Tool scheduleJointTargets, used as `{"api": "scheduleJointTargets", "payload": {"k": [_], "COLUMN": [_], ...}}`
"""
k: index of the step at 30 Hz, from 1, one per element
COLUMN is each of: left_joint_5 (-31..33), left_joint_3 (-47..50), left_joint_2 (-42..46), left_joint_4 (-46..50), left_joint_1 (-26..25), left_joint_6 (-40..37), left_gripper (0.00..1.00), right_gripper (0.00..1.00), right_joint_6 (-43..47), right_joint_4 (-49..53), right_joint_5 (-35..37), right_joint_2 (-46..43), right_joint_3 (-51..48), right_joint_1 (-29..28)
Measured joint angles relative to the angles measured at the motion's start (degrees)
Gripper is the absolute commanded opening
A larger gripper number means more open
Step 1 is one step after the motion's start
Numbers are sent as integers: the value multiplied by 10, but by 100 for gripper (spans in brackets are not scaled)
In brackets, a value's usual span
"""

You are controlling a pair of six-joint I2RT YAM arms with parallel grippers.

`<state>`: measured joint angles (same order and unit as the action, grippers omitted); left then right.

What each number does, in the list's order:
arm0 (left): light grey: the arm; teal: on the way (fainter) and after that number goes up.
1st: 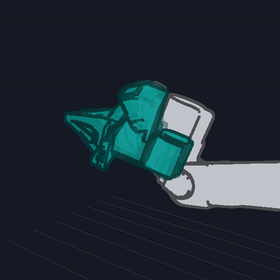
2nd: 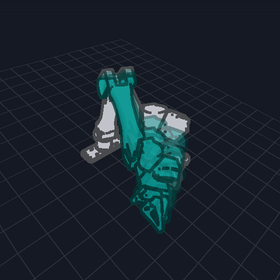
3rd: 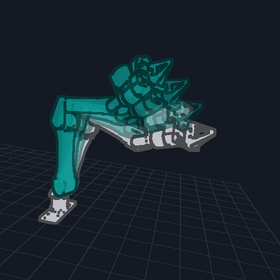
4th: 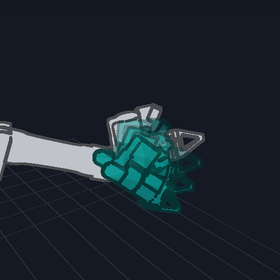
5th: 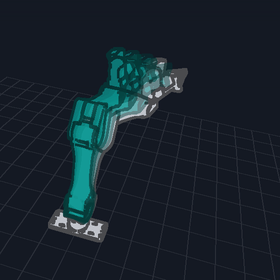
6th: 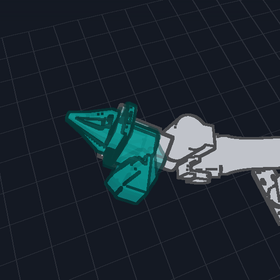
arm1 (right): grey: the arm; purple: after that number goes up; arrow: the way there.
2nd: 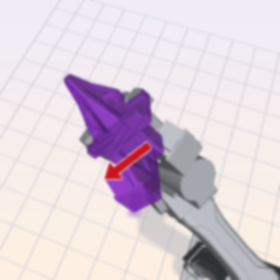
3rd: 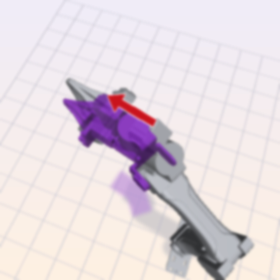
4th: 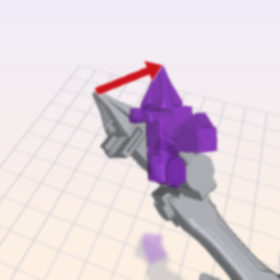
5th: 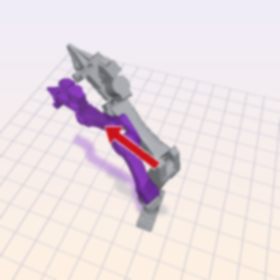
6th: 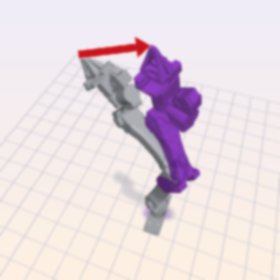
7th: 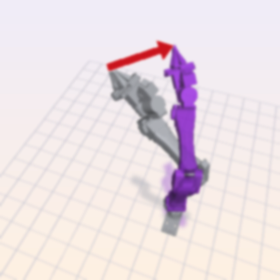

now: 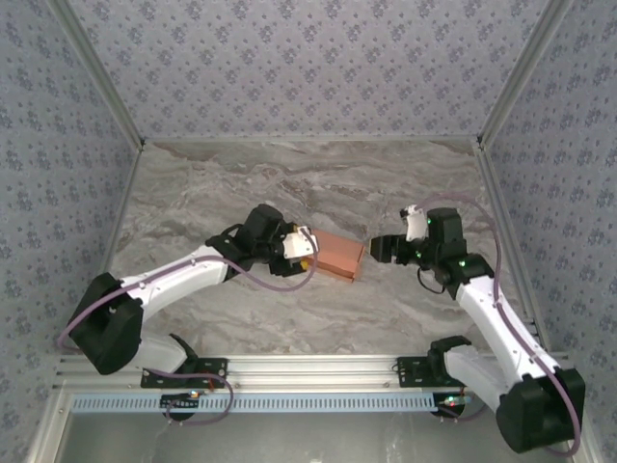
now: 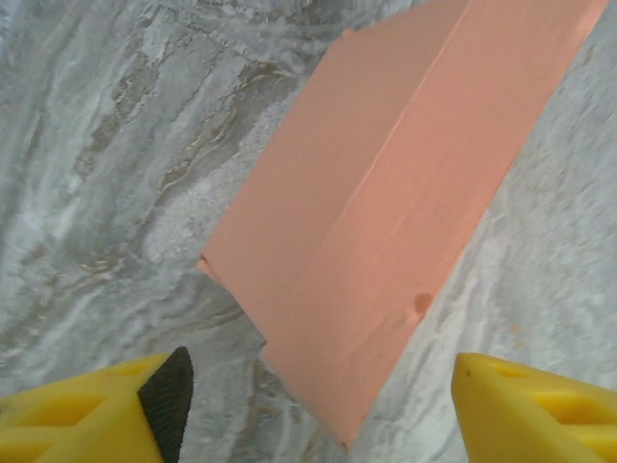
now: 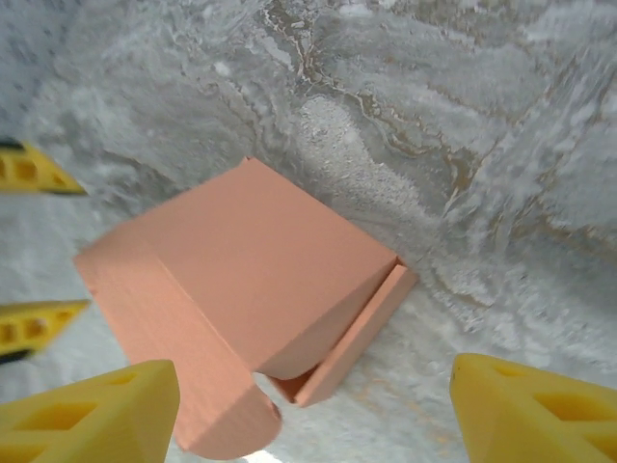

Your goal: Fold the paper box

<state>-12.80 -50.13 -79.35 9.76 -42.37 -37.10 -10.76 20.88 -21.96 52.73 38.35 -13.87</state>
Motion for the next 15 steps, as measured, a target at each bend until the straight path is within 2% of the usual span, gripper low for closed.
{"api": "scheduleJointTargets", "payload": {"k": [3, 6, 9, 11, 15], "left_joint_5": [-72, -116, -137, -143, -144], "left_joint_3": [9, 26, 39, 47, 34], "left_joint_2": [26, 70, 99, 115, 122], "left_joint_4": [13, 23, 21, 10, -31], "left_joint_1": [17, 19, 20, 31, 94], "left_joint_6": [21, 38, 65, 101, 215], "left_gripper": [79, 78, 80, 86, 85], "right_gripper": [76, 74, 74, 73, 72], "right_joint_6": [19, 23, 20, 9, -7], "right_joint_4": [-6, 1, 15, 25, 38], "right_joint_5": [45, 56, 57, 57, 62], "right_joint_2": [5, 33, 69, 93, 158], "right_joint_3": [-2, 4, 19, 40, 104], "right_joint_1": [-2, 2, 2, 5, 5]}}
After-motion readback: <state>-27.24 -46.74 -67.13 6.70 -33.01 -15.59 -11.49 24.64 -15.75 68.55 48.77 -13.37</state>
